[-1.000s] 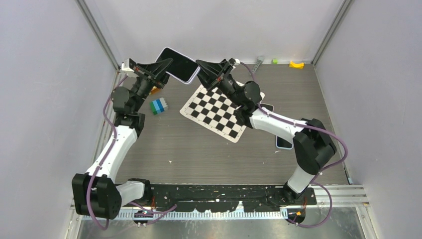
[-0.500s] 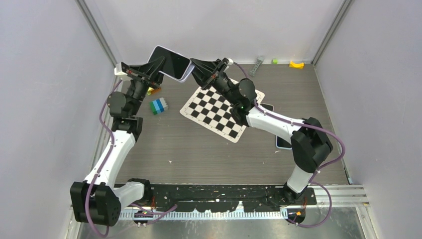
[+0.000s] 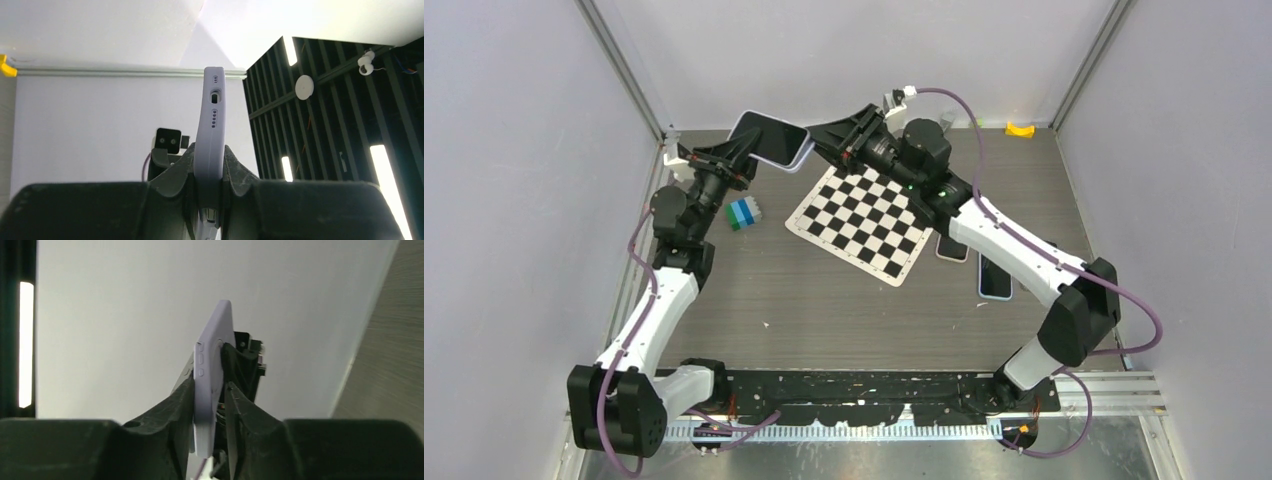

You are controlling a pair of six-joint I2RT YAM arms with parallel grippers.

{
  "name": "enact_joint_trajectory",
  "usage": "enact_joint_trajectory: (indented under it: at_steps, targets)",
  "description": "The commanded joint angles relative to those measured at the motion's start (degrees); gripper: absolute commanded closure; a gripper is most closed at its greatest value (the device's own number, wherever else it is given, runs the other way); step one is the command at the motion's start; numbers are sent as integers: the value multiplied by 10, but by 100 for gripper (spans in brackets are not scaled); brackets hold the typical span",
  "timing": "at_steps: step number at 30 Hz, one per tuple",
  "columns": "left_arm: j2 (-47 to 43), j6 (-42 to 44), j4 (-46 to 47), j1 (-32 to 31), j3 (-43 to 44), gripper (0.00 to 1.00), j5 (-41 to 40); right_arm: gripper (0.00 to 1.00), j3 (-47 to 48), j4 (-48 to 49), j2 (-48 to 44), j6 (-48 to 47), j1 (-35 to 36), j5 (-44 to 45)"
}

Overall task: Take the phone out of the phone case
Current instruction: Remove the phone case from the phone.

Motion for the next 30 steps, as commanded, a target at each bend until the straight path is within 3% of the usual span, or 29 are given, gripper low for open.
enact_joint_trajectory:
  at_steps: [1,3,6,8,11,14,16,18,25,30]
  targets:
    - [-37,-28,107,-22,3,100,53,51,-31,-104,-25,-121,-33,-62]
    - [-37,-25,106,-17,-12,100,55,34,-47,-55,-49,-109,-61,-84]
    - [-38,-21,105,-15,-42,100,55,24,-62,-6,-84,-116,-85,-100]
    - [-38,-22,105,-15,-58,100,53,23,-58,11,-105,-139,-89,-111]
    - [-38,-26,109,-15,-75,100,50,30,-54,60,-114,-155,-85,-149]
    - [-36,-29,113,-15,-79,100,49,59,-51,89,-105,-154,-73,-193]
    - [-35,-32,114,-15,-79,100,50,70,-50,98,-99,-154,-59,-206]
    - [-34,-34,115,-15,-79,100,51,74,-48,99,-90,-156,-44,-208]
    - [-40,-42,116,-15,-85,100,45,73,-49,100,-75,-156,-21,-202]
    - [-36,-63,135,-15,-92,100,35,51,-69,90,-86,-175,-16,-190]
